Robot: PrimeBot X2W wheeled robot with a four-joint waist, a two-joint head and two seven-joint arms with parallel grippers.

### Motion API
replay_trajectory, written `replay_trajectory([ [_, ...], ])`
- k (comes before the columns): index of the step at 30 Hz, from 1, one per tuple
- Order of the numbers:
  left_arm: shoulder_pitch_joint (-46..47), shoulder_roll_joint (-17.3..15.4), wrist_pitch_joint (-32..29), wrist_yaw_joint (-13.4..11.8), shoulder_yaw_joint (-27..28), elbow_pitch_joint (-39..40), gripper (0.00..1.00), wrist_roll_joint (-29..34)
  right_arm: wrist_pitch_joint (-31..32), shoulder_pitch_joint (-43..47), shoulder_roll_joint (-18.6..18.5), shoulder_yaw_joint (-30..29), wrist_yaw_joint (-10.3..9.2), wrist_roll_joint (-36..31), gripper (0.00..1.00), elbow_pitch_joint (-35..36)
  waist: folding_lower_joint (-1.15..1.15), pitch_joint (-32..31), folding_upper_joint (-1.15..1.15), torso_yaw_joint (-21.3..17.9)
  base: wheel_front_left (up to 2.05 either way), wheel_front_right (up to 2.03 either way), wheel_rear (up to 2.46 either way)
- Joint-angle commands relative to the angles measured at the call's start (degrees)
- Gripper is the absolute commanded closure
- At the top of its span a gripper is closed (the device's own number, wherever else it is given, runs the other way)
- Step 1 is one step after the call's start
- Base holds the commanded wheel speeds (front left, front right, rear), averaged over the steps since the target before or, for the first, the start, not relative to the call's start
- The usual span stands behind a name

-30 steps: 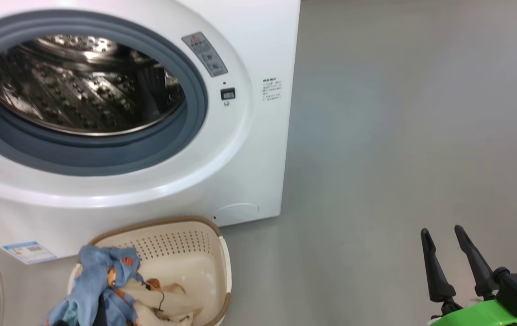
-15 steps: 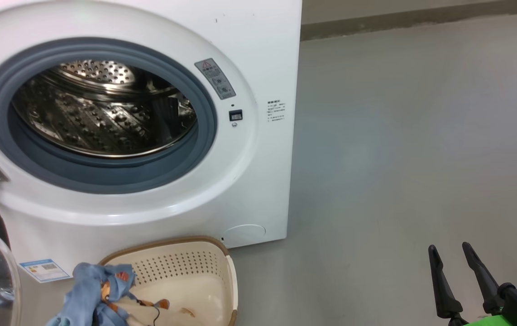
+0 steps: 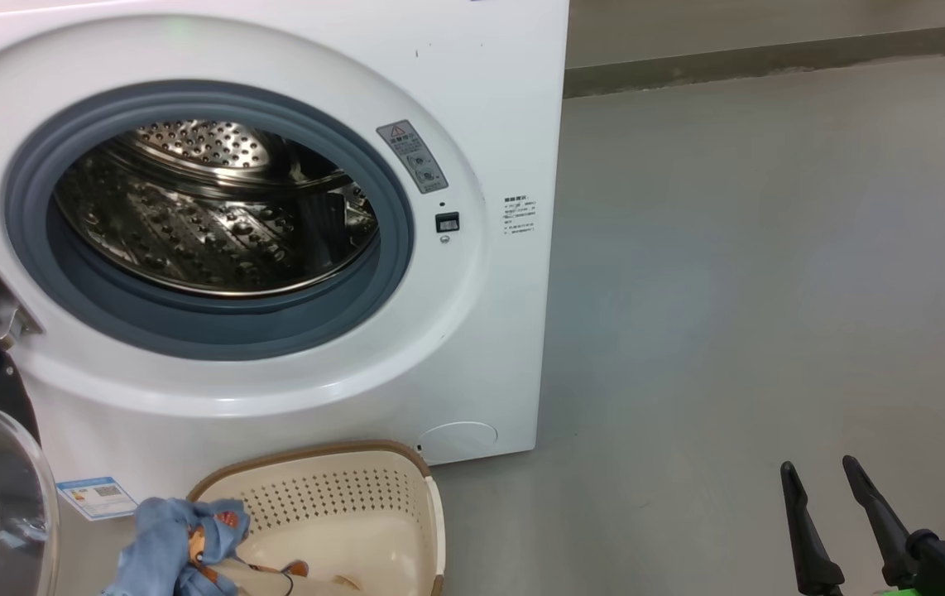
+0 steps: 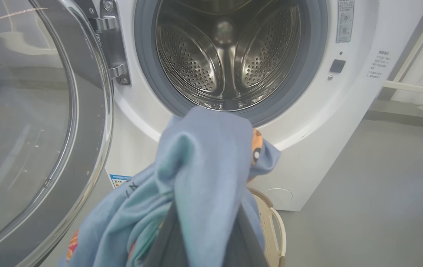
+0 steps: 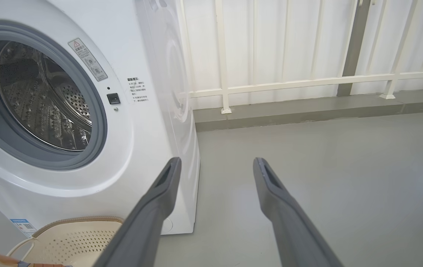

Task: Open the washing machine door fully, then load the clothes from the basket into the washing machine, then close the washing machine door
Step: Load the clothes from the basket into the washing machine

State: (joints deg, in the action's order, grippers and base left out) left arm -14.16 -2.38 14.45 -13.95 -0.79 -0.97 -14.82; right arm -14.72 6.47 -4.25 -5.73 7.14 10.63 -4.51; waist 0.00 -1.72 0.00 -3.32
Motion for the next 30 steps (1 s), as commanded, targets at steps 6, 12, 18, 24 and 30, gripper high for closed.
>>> replay_trajectory([
  [6, 1.41, -0.5, 0.54, 0.01, 1.87, 1.93, 1.0, 1.05, -0.28, -1.16, -1.14, 2.39, 0.35, -0.31, 0.0, 1.13, 0.0, -0.21, 0.0, 0.52, 0.0, 0.0, 0.0],
  [12, 1.41, -0.5, 0.55, -0.02, 1.72, 2.1, 1.0, 1.05, -0.28, -1.28, -1.02, 2.77, 0.35, -0.21, 0.0, 1.02, 0.0, -0.09, 0.0, 0.77, 0.0, 0.0, 0.0],
  [18, 1.45, -0.5, 0.55, -0.01, 1.87, 2.11, 1.0, 1.04, -0.28, -1.4, -0.93, 2.95, 0.35, -0.1, 0.0, 0.89, 0.0, 0.05, 0.0, 0.82, 0.0, 0.0, 0.0],
  [24, 1.62, -0.5, 0.55, 0.03, 1.81, 2.09, 1.0, 0.87, -0.28, -1.45, -0.92, 3.09, 0.35, -0.14, 0.0, 0.94, 0.0, 0.28, 0.0, 0.73, 0.0, 0.0, 0.0],
  [30, 2.77, -0.5, 0.55, 0.2, 1.11, 1.82, 1.0, 0.75, -0.28, -1.77, -0.82, 3.44, 0.35, -0.11, 0.0, 1.01, 0.0, 0.74, 0.0, 0.4, 0.0, 0.0, 0.0],
])
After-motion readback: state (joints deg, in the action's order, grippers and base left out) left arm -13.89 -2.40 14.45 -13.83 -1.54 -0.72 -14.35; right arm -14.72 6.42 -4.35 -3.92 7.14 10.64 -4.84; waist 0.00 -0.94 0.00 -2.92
